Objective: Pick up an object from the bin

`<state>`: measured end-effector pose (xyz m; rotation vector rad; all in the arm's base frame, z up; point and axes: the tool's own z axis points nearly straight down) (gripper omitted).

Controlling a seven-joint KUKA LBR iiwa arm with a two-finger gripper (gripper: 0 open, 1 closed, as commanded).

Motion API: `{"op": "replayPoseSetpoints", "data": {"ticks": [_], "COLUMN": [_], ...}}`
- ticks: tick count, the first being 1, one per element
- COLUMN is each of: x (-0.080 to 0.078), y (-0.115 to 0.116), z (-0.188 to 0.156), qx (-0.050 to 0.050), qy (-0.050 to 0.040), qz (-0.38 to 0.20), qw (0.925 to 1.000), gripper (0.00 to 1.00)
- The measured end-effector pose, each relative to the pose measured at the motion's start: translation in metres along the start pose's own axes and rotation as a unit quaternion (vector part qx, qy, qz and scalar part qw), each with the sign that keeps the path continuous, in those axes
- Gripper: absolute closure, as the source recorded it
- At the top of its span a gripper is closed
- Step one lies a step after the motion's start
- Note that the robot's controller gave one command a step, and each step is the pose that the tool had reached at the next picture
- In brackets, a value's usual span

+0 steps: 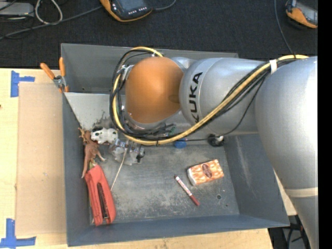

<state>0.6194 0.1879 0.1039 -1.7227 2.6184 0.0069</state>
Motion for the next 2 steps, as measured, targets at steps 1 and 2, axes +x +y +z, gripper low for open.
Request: {"op": "replayPoseSetpoints", "data": {"ticks": [1,2], "x": [-0.001,-0.002], "y": [0.0,0.0], "z": [-0.057,-0.106], "qx": [-0.001,0.0], "qy": [0.0002,-0.0008], "qz": [0.0,0.001], "qw": [1.0,1.0], "gripper": [1.0,1.0]}}
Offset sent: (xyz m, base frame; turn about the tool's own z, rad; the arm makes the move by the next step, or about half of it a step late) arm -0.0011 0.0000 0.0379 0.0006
